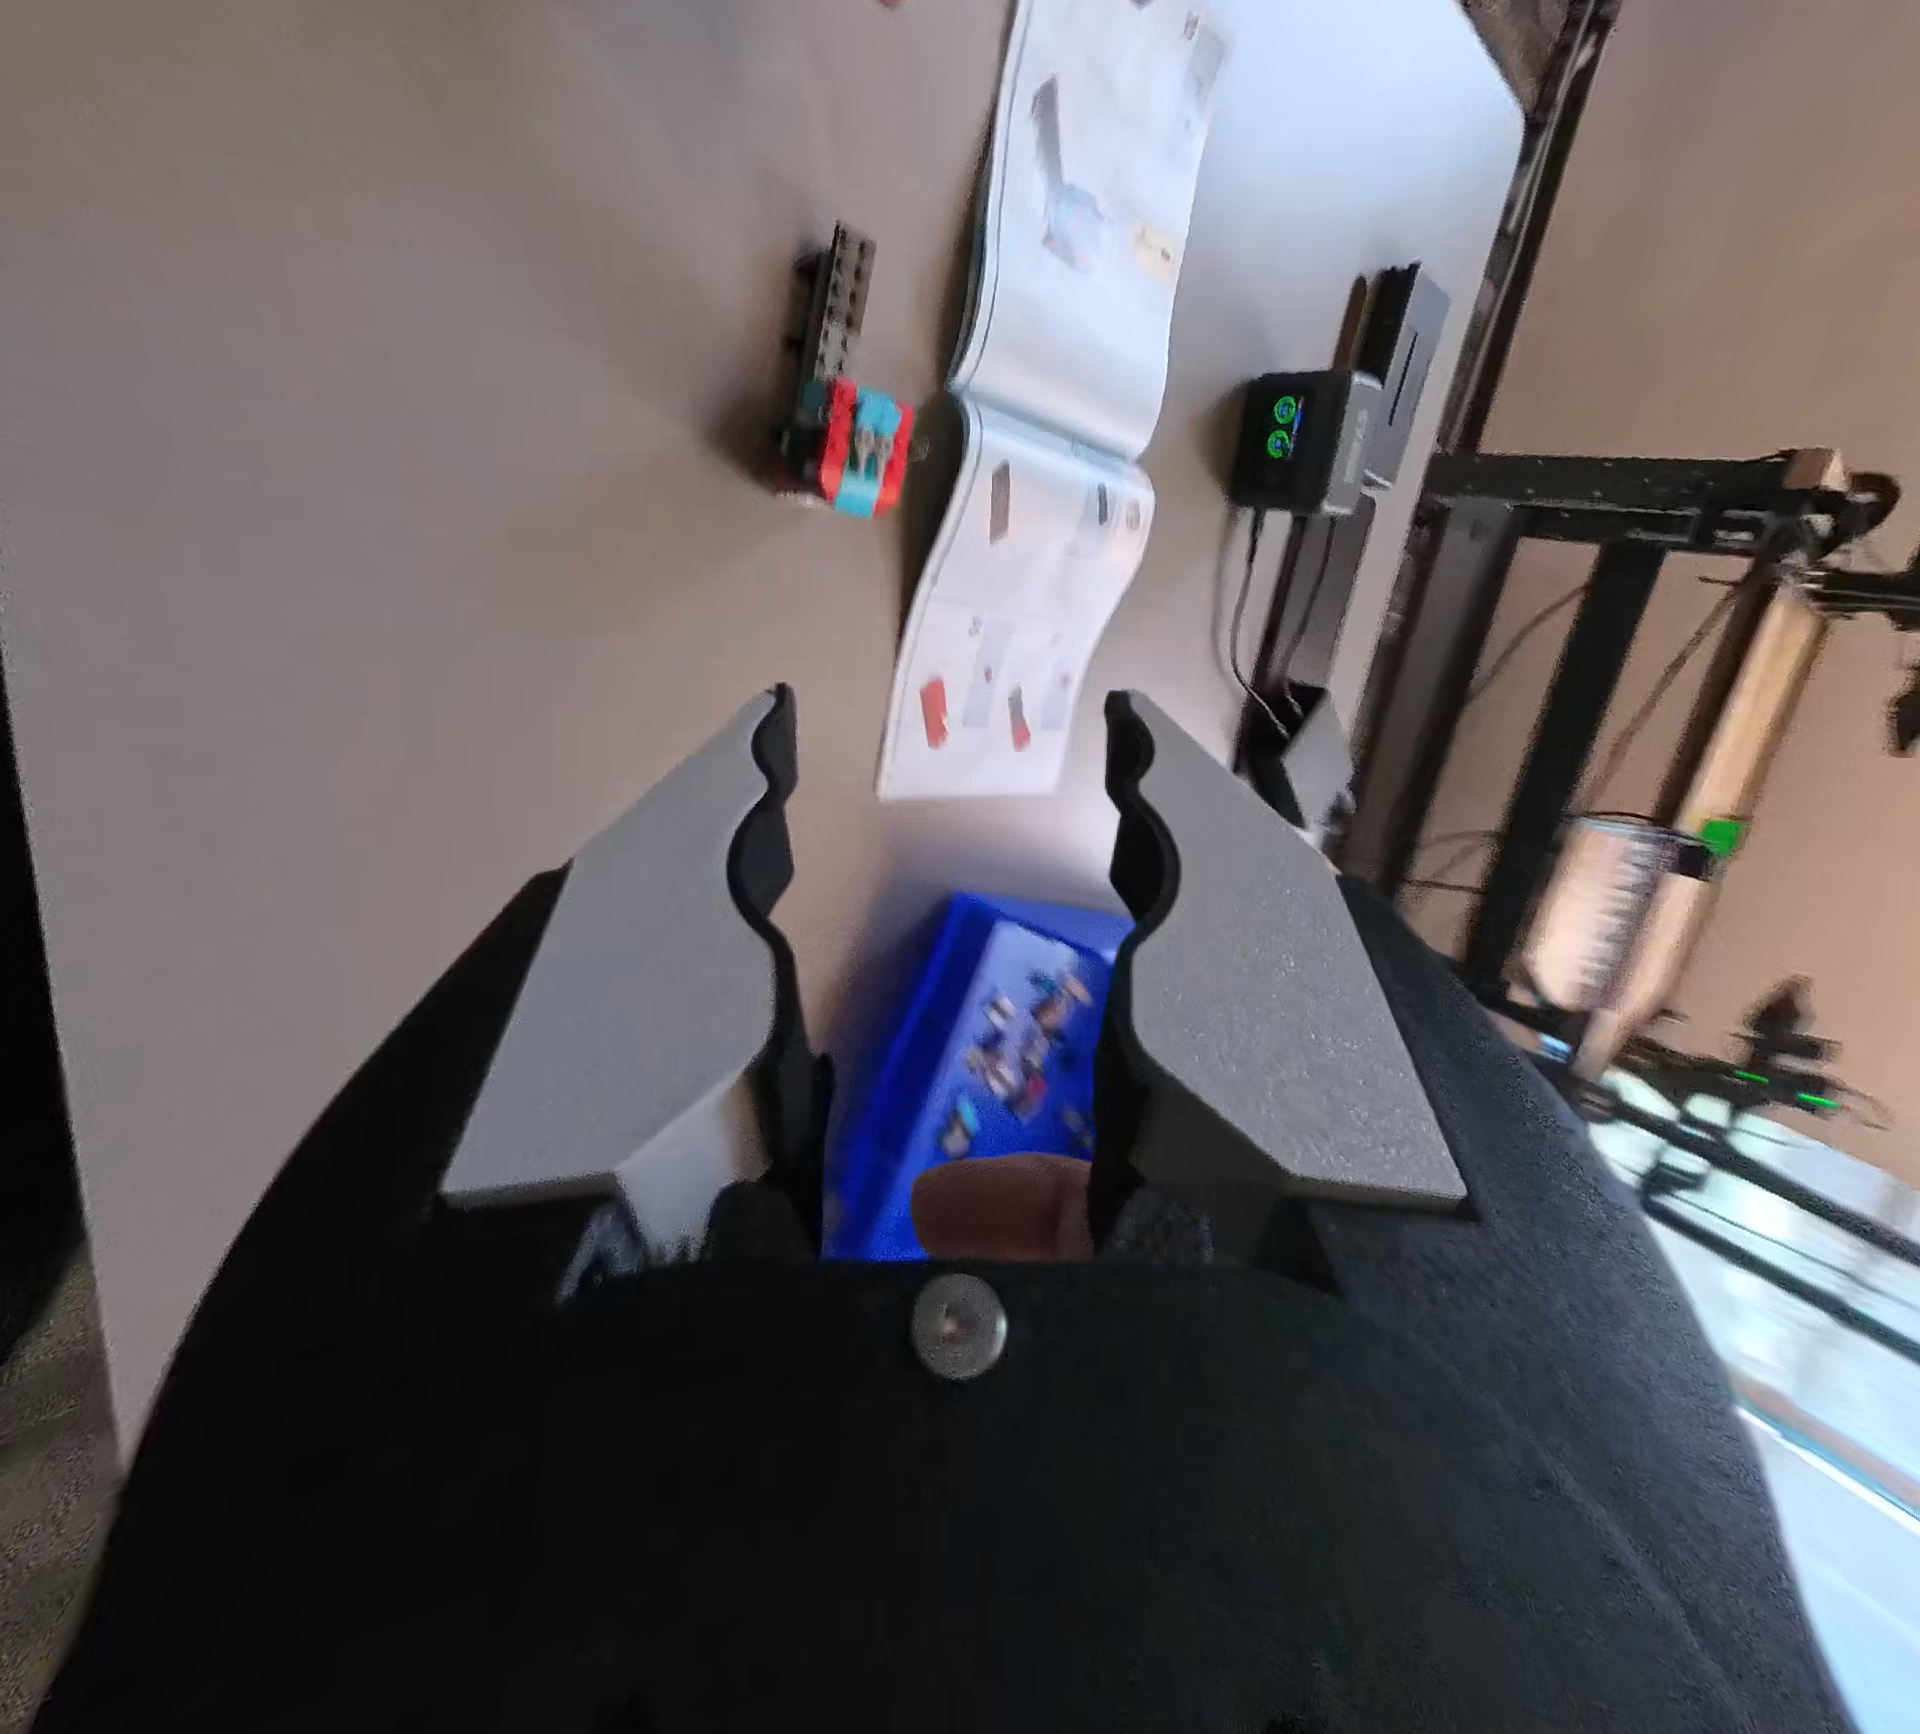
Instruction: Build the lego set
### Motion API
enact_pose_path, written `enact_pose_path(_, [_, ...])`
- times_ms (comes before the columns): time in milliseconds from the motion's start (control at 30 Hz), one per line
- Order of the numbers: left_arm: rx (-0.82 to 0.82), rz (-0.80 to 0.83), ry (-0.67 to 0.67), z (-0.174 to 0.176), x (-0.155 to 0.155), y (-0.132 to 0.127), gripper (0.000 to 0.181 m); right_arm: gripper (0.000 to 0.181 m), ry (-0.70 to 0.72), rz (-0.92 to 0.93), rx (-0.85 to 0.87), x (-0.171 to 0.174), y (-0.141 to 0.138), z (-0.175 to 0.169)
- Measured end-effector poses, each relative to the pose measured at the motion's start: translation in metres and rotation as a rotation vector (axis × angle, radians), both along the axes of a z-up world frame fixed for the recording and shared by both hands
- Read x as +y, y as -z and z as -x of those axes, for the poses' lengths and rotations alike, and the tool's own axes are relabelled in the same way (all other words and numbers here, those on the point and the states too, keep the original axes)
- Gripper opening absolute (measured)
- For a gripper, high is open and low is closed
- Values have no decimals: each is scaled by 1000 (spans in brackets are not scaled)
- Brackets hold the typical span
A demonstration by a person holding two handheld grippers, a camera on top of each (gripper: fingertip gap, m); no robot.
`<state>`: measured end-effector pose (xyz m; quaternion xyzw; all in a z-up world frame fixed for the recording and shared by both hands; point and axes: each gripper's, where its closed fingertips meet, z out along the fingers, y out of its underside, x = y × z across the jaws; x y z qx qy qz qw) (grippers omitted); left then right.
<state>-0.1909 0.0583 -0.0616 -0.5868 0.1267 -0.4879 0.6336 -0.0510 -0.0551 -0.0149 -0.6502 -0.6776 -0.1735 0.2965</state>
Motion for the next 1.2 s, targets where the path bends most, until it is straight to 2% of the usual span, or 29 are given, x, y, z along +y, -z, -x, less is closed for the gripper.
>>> enact_pose_path(67, [2,-2,-9,0,1,0,48,60,33,96,200,8,21,6])
enact_pose_path(133, [7,-7,-34,2,2,0,48,60,78,209,357,16,59,4])
enact_pose_path(267, [23,1,-118,9,11,1,48,60,120,338,442,16,145,-19])
enact_pose_path(367, [19,36,-215,21,25,4,49,58,102,391,479,5,181,-37])
enact_pose_path(400, [19,46,-249,26,29,6,49,57,101,410,547,4,179,-39])
enact_pose_path(533, [41,74,-363,37,40,10,49,61,142,498,633,2,182,-59])
enact_pose_path(633, [50,88,-439,45,44,12,49,62,173,572,758,-3,177,-59])
enact_pose_path(700, [61,92,-474,48,46,13,49,62,176,519,794,-1,171,-62])
enact_pose_path(1000, [121,141,-442,32,48,22,49,61,157,460,836,-4,164,-65])
enact_pose_path(1200, [118,116,-468,4,14,19,50,60,133,453,882,-15,157,-76])
